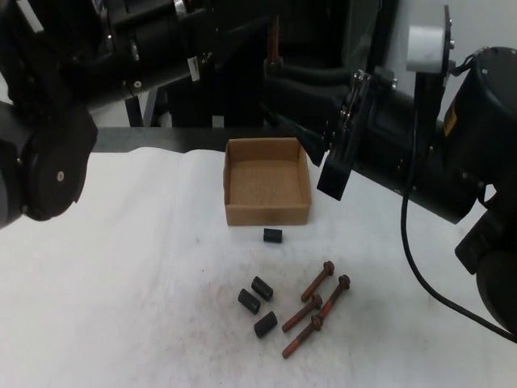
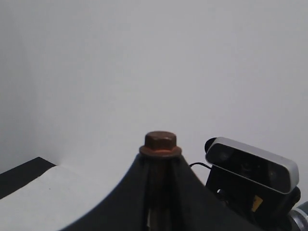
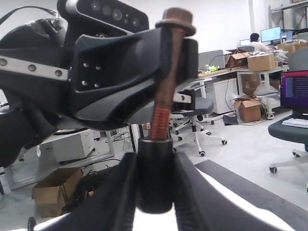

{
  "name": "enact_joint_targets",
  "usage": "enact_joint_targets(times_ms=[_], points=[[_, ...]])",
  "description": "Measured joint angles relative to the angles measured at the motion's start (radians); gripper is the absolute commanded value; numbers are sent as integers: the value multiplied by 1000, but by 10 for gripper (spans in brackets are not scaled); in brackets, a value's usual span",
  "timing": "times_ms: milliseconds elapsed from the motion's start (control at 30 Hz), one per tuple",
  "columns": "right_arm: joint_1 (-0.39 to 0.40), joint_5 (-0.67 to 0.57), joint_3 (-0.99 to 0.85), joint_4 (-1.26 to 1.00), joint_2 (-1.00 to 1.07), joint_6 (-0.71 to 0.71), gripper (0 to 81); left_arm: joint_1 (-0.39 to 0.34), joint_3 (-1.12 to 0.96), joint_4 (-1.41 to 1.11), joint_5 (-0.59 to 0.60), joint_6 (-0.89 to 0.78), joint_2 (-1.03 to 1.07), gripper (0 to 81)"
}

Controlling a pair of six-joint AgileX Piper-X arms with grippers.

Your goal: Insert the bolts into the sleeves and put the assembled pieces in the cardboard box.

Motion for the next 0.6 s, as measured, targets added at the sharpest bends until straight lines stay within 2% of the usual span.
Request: enact_joint_targets(times_ms=[67,167,200,233,600], points=[[0,0,0,-5,-1,0,8,0,0,-6,9,0,0,132],[0,0,0,-16,1,0,8,0,0,-12,45,3,0,403],[0,0,-2,-27,1,-1,8,0,0,-9,52,1,0,480],[0,0,-2,-34,1,-1,8,0,0,-8,59,-6,0,519],[0,0,-2,-49,1,-1,8,0,0,-8,68,-57,0,528]])
